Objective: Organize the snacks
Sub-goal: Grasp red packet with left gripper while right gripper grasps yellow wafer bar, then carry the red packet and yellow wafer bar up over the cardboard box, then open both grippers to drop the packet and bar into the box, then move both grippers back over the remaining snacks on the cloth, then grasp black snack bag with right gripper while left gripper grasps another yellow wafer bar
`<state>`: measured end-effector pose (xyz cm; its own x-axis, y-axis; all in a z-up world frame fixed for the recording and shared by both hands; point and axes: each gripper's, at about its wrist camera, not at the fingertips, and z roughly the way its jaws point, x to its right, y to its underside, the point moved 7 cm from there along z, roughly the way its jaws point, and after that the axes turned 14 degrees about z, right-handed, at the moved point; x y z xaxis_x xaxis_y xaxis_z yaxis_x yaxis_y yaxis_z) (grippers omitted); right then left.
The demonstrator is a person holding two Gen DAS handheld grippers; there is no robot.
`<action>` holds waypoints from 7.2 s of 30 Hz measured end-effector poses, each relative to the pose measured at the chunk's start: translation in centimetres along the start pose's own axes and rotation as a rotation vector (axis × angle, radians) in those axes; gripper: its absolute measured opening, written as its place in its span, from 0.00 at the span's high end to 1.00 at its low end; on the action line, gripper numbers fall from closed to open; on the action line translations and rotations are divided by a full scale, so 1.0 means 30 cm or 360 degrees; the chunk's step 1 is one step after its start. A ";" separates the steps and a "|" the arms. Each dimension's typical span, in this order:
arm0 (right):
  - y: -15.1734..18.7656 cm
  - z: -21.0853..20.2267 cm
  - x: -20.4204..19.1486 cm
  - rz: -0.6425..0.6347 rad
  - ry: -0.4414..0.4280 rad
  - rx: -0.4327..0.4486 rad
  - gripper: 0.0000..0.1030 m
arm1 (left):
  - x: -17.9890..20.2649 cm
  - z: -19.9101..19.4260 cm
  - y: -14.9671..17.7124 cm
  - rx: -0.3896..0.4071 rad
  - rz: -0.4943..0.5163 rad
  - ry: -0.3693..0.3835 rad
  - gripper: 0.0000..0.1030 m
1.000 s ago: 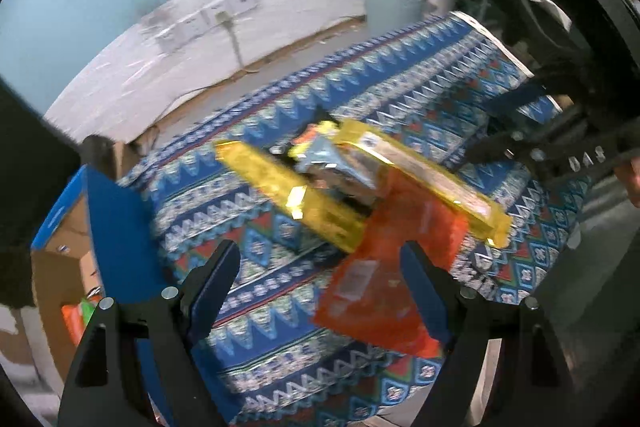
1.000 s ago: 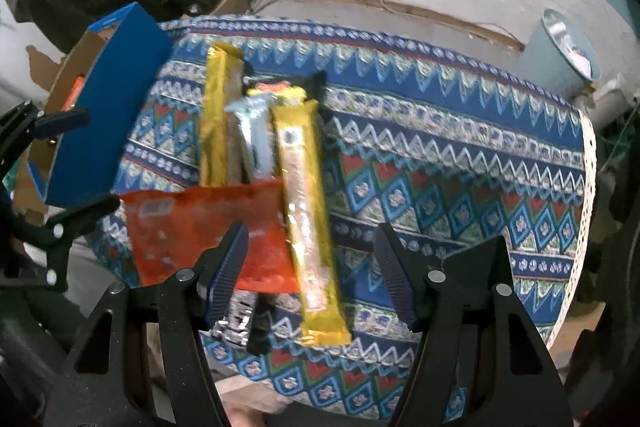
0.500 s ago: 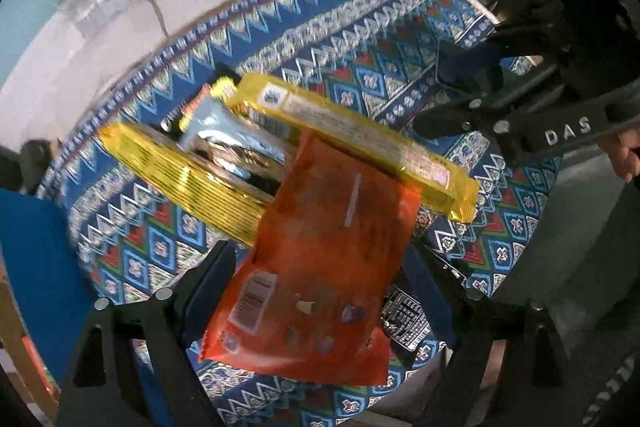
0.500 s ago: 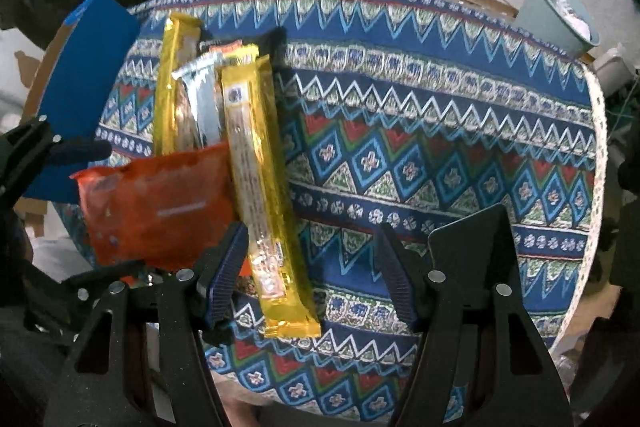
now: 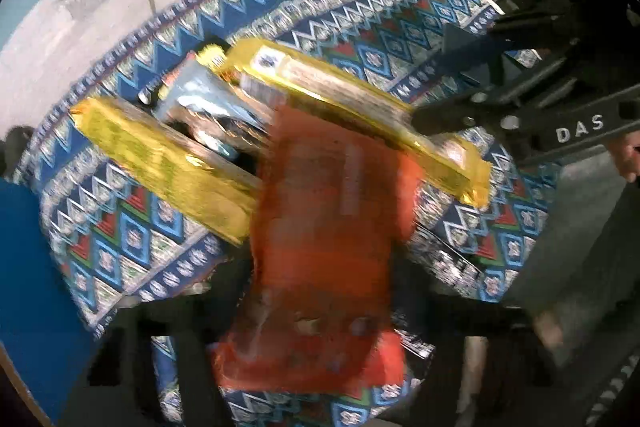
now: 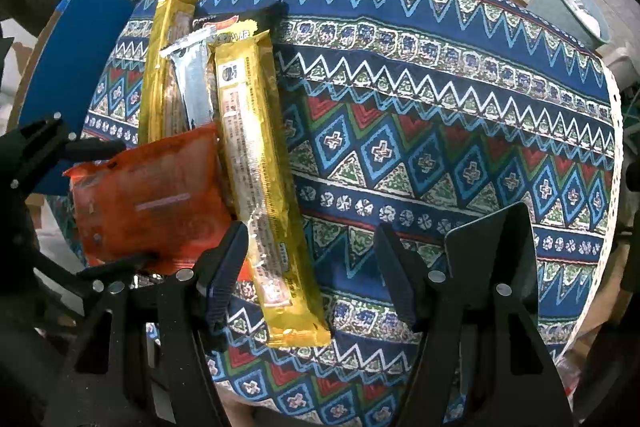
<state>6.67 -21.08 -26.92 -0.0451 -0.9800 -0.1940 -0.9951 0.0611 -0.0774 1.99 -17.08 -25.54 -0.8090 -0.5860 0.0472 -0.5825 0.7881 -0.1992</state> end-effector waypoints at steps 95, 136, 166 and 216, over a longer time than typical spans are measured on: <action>-0.191 -0.201 -1.012 -0.0563 -0.0201 0.0223 0.70 | -0.688 -0.678 0.739 0.0465 -0.1031 -0.0688 0.68; -0.260 -0.020 -1.410 -0.0577 -0.0303 0.0033 0.54 | -0.916 -0.654 1.013 0.0415 -0.1449 -0.0698 0.42; -0.199 -0.186 -0.762 -0.0408 -0.0093 0.0200 0.33 | -0.597 -0.614 0.557 0.0424 -0.0992 -0.0485 0.26; 0.267 0.257 -0.287 -0.0145 0.0176 -0.0215 0.39 | -0.185 -0.170 0.385 -0.0038 -0.0536 -0.0416 0.23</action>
<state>-0.23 -10.69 -33.42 0.0437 -0.9956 -0.0828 -0.9979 -0.0475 0.0436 -0.65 -3.75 -23.11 -0.5277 -0.8370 -0.1448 -0.8148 0.5469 -0.1923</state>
